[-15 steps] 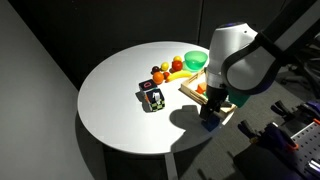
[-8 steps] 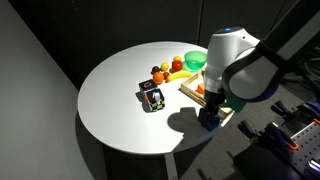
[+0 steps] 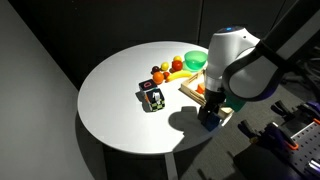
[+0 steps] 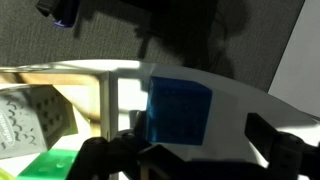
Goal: Put the block inside the box
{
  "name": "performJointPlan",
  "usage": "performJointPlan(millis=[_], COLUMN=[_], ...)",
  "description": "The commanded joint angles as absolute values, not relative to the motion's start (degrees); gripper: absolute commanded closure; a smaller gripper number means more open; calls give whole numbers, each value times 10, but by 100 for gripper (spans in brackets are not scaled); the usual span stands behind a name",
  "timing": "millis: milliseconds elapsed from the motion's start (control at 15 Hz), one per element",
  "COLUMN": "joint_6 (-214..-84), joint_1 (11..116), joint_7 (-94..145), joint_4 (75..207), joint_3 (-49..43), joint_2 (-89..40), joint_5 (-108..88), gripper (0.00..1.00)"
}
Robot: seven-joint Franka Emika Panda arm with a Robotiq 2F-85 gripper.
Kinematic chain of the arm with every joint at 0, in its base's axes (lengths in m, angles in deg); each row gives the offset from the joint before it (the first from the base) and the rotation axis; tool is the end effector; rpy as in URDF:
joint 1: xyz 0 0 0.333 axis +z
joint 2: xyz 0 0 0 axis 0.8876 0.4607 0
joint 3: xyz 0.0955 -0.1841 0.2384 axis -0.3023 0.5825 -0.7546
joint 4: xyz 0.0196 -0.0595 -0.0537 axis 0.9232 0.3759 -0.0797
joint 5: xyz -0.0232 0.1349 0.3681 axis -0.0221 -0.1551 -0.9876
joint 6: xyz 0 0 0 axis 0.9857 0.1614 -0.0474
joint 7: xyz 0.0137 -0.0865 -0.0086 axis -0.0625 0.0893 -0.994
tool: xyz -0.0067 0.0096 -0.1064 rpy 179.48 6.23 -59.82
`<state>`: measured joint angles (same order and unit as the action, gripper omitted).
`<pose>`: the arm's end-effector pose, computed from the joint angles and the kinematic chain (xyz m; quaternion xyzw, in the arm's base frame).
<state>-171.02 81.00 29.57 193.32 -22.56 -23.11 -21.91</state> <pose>0.3690 0.2525 0.1558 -0.9860 -0.1437 0.0698 0.0467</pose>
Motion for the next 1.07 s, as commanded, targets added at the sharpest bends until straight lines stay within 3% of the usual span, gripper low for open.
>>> performJointPlan(millis=[0,467,533,667,933,1000], joint_6=[-1721,-1719,-1718,-1715,-1709,-1705], joint_1=[815,818,818,818,814,811], joint_7=[319,322,322,320,310,307], joint_4=[1936,1932,1932,1930,1933,1935], joint_3=[-218,-214,-213,-213,-219,-221], joint_2=[-229,-216,-213,-210,-223,-230], joint_5=[-204,-200,-199,-196,-198,-201], gripper=[0,1,26,32,64,67])
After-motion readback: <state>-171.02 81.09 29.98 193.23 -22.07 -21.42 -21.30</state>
